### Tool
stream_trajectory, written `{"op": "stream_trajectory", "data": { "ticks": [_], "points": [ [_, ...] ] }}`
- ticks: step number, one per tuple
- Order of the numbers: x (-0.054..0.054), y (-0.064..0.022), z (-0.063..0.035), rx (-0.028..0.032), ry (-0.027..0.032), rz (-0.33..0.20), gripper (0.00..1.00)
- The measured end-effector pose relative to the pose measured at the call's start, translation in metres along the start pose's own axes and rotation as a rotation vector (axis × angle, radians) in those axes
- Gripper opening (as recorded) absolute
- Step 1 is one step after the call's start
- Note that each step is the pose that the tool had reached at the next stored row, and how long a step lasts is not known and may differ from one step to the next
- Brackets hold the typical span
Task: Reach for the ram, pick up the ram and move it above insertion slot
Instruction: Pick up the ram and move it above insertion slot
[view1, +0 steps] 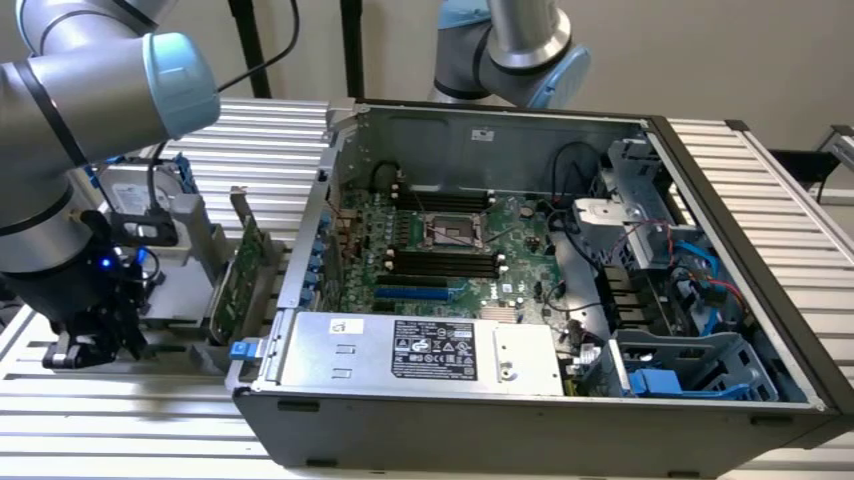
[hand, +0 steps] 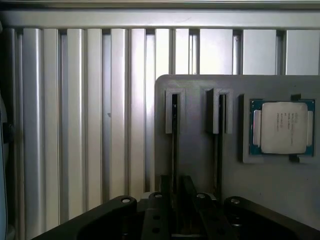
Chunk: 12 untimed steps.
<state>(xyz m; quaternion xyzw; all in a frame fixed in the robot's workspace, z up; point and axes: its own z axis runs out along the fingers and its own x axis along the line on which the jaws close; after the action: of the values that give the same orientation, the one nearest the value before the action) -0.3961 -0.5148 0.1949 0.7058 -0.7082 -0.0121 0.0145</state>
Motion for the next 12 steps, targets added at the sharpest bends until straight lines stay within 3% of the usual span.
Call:
{"op": "stream_trajectory", "data": {
  "ticks": [4,5,12],
  "points": [
    [-0.0005,0.0002,0.0,-0.0001,0.0003,-0.003,0.22],
    [-0.0005,0.0002,-0.0001,-0.0001,0.0003,-0.003,0.15],
    [-0.0006,0.0002,0.0,0.0,0.0002,-0.003,0.14]
  ]
}}
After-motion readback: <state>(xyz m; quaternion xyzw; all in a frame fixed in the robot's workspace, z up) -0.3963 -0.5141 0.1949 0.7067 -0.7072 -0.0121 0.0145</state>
